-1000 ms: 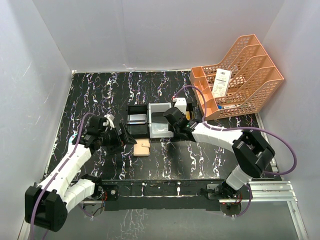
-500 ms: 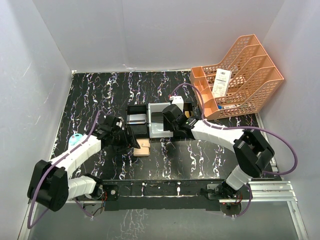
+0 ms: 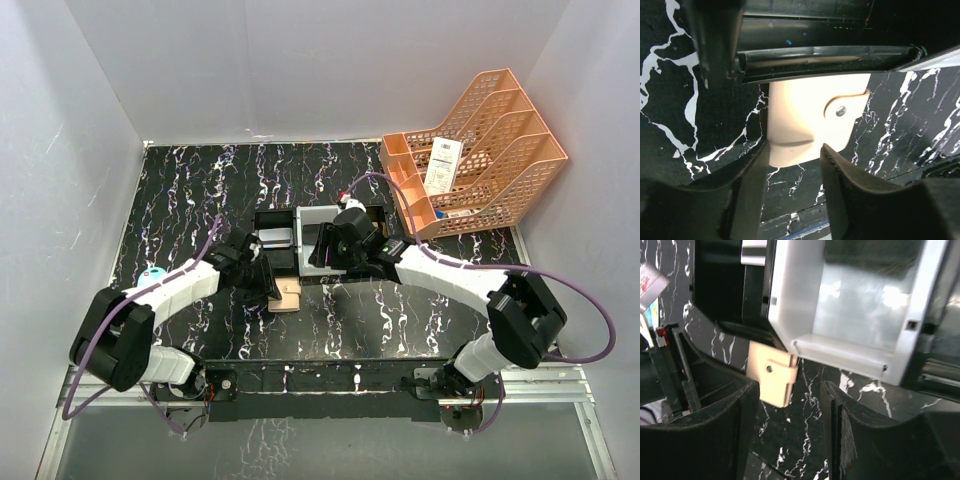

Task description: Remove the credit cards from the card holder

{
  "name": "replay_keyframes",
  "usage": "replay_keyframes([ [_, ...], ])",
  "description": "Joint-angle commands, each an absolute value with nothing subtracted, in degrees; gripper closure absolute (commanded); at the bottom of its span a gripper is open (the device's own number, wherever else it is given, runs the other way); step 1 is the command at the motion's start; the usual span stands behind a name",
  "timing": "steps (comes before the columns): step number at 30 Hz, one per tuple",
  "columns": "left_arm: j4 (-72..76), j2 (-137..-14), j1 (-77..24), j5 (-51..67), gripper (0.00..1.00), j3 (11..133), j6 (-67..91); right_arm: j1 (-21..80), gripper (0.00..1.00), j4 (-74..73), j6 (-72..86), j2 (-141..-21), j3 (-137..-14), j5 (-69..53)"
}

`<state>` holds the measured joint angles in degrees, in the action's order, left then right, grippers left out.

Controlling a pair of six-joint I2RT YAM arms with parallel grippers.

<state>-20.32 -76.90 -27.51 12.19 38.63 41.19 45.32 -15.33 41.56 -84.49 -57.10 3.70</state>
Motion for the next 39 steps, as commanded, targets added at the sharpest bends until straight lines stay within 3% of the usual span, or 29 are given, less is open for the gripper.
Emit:
replay_keyframes([
  [1,-18.29,-78.08,-29.8,8.66,0.61,39.99,41.38,45.44,0.51,-9.98,47.24,-86.49,-55.99,-6.12],
  [9,-15.74,-77.58,-33.4,4.39,0.78,35.87,42.45,46.65,0.53,-7.94,51.53,-91.62,-55.4,-10.04],
  [14,-15.4,-76.21,-34.81,5.07,0.83,33.39,41.8,48.65,0.54,-9.05,52.06,-95.37,-56.47,-9.2],
  [27,-14.3,-71.8,-38.91,9.68,0.86,30.73,41.02,54.14,0.62,-11.35,53.1,-98.4,-54.84,-4.49],
  [35,-19.16,-65.32,-42.09,10.15,0.84,29.06,46.58,57.37,0.64,-12.44,58.95,-88.81,-45.14,-4.49],
  [39,-19.47,-61.25,-42.77,10.39,0.78,27.73,49.35,57.38,0.62,-14.8,59.55,-83.77,-43.26,-1.77],
])
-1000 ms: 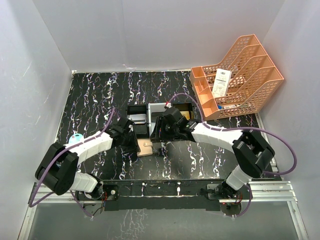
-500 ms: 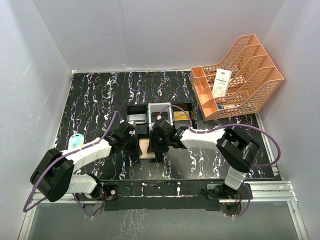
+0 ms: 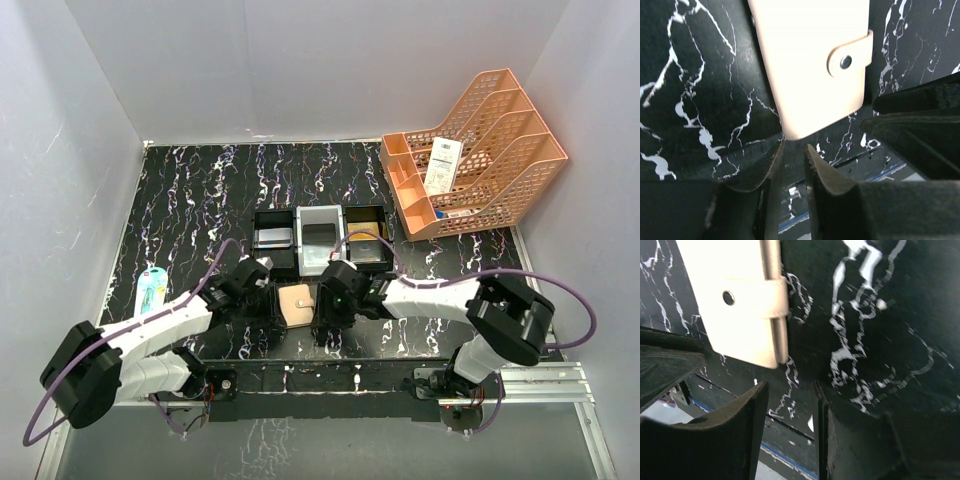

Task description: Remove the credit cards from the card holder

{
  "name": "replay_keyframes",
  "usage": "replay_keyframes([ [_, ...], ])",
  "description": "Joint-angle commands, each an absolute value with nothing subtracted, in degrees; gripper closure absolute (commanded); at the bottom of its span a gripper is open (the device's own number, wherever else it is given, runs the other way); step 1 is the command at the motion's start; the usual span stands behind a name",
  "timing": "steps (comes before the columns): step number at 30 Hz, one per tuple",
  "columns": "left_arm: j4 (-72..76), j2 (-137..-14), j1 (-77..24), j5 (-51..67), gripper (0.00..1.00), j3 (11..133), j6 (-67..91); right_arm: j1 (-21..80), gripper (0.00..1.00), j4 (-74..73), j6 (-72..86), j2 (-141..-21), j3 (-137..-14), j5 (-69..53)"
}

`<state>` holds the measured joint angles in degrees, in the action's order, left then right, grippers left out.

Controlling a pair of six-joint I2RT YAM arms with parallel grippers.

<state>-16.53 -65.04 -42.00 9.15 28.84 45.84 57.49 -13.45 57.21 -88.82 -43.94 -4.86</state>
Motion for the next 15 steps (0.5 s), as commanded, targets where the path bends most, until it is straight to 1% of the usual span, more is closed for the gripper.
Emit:
replay_keyframes([
  [1,-20.15,-60.45,-42.82,9.9,0.73,27.86,49.59,57.39,0.6,-15.91,59.16,-82.56,-43.78,-0.2],
  [4,-24.19,-58.57,-42.89,6.49,0.59,30.85,49.3,57.39,0.52,-20.03,57.75,-79.72,-47.11,5.72],
  [7,-28.73,-57.42,-42.89,1.16,0.54,34.52,48.77,57.39,0.41,-24.37,57.08,-77.43,-50.36,11.58],
  [8,-30.18,-56.93,-42.89,-0.34,0.51,35.55,48.74,57.39,0.38,-25.0,56.69,-76.72,-51.04,13.25],
  [9,-31.37,-56.35,-42.89,-2.18,0.47,36.42,48.96,57.33,0.32,-25.61,56.66,-75.9,-51.52,15.38],
  [10,-32.4,-55.58,-42.89,-3.87,0.42,37.29,49.22,57.38,0.2,-26.28,57.78,-75.09,-51.77,17.43],
  [11,-33.21,-54.74,-42.88,-5.47,0.39,37.96,49.49,57.39,0.05,-27.09,59.75,-74.27,-51.87,19.1],
  [12,-33.87,-53.82,-42.89,-6.86,0.33,38.56,49.73,57.39,0.02,-26.93,59.75,-73.06,-51.56,20.0],
  [13,-34.56,-52.83,-42.89,-8.34,0.24,39.08,50.01,57.34,0.02,-24.9,58.21,-72.18,-50.73,19.7],
  [14,-35.26,-51.97,-42.85,-9.91,0.09,39.51,50.53,57.32,0.02,-22.48,56.98,-71.29,-49.73,18.87],
  [15,-36.26,-51.01,-42.81,-11.38,0.02,40.11,51.1,57.1,0.02,-20.86,56.54,-70.63,-48.88,17.94],
])
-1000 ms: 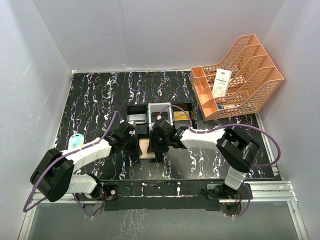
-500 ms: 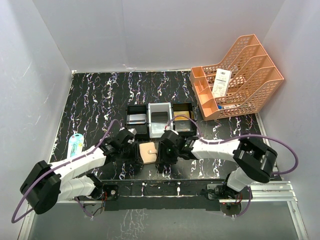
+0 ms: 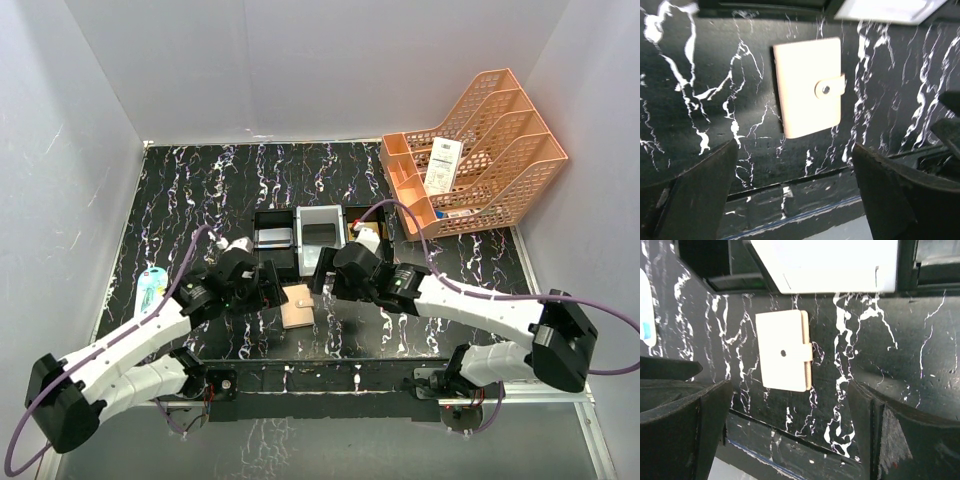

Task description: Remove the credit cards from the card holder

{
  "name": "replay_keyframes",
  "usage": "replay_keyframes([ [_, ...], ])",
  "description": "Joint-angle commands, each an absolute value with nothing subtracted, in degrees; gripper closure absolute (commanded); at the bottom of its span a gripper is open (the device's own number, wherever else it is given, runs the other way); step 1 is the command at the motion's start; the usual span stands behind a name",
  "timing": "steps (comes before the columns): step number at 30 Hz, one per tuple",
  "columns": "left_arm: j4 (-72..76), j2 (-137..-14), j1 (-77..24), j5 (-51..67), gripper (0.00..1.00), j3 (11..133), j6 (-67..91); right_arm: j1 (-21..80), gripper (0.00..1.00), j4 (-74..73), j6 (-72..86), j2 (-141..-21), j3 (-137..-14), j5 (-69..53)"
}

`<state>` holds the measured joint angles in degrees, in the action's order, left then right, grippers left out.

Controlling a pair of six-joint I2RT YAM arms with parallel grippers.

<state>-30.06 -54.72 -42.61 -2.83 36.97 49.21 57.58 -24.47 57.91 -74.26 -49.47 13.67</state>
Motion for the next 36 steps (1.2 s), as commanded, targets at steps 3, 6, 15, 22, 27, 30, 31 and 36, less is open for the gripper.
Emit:
replay_keyframes([
  [3,-37.26,-48.44,-42.8,-14.57,0.01,40.85,52.13,56.5,0.02,-11.71,55.49,-69.07,-44.97,11.56],
  [6,-36.45,-45.31,-42.74,-15.66,0.01,40.62,53.14,56.43,0.02,-5.68,57.23,-69.82,-42.6,5.49],
  [15,-39.44,-41.09,-42.71,-18.64,0.01,39.26,56.92,59.43,0.26,-13.54,55.6,-82.9,-53.19,2.98],
  [22,-42.68,-44.22,-42.71,-18.63,0.01,41.14,56.35,64.84,0.36,-27.64,55.34,-90.12,-64.57,15.6],
  [27,-42.05,-45.89,-42.72,-17.49,0.02,41.41,56.03,67.05,0.4,-34.01,56.76,-93.86,-68.96,20.4],
  [30,-42.05,-46.44,-42.71,-17.16,0.03,41.31,56.67,68.12,0.41,-35.79,57.07,-94.91,-70.28,21.99],
  [31,-42.29,-46.55,-42.71,-17.21,0.03,41.31,56.95,68.38,0.41,-36.04,57.21,-95.2,-70.58,22.49],
  [36,-43.9,-45.84,-42.71,-17.6,0.03,41.31,58.22,69.23,0.43,-38.04,57.71,-97.05,-72.37,23.73],
])
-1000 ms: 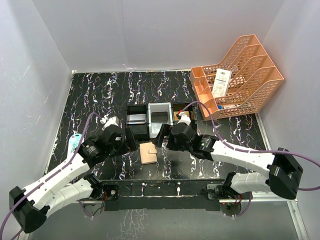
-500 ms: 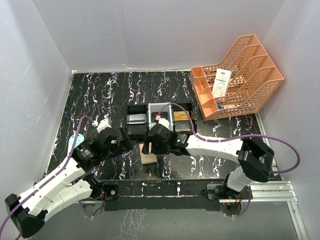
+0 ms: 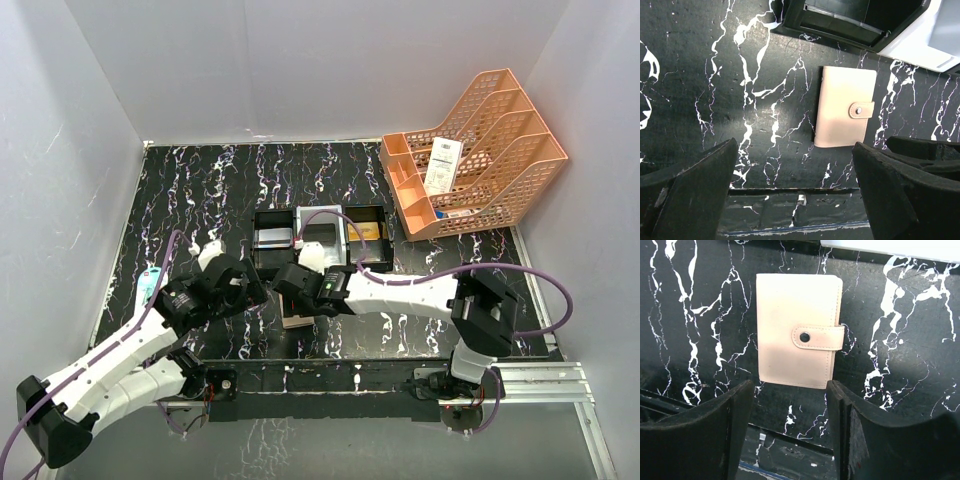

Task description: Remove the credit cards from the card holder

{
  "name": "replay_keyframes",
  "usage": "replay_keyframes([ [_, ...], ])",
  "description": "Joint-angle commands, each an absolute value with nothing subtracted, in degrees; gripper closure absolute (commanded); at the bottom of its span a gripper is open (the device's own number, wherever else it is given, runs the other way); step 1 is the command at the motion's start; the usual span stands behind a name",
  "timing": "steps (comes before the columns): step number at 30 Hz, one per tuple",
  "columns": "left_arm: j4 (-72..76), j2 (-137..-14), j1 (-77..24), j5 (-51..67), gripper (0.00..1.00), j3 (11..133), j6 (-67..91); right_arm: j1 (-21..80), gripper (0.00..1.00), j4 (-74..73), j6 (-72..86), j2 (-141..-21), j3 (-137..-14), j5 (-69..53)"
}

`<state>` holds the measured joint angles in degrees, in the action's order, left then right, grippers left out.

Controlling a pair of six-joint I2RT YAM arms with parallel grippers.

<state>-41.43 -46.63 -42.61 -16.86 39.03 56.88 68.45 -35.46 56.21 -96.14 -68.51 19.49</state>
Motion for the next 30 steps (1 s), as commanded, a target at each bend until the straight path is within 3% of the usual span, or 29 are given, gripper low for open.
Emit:
replay_keyframes([
  [1,-44.06,-45.45,-42.73,-17.77,0.03,41.04,58.61,69.37,0.43,-38.48,57.81,-97.3,-72.68,23.99],
  [12,-46.09,-44.21,-42.71,-19.38,0.04,41.21,59.83,70.75,0.48,-39.67,56.65,-102.7,-75.54,25.35],
  [15,-46.51,-44.08,-42.71,-19.25,0.04,41.23,60.1,70.75,0.54,-40.62,54.68,-105.09,-78.62,26.57],
  [30,-47.92,-41.32,-42.71,-19.22,0.05,40.2,62.04,68.73,0.56,-41.49,54.04,-108.61,-80.76,28.11],
])
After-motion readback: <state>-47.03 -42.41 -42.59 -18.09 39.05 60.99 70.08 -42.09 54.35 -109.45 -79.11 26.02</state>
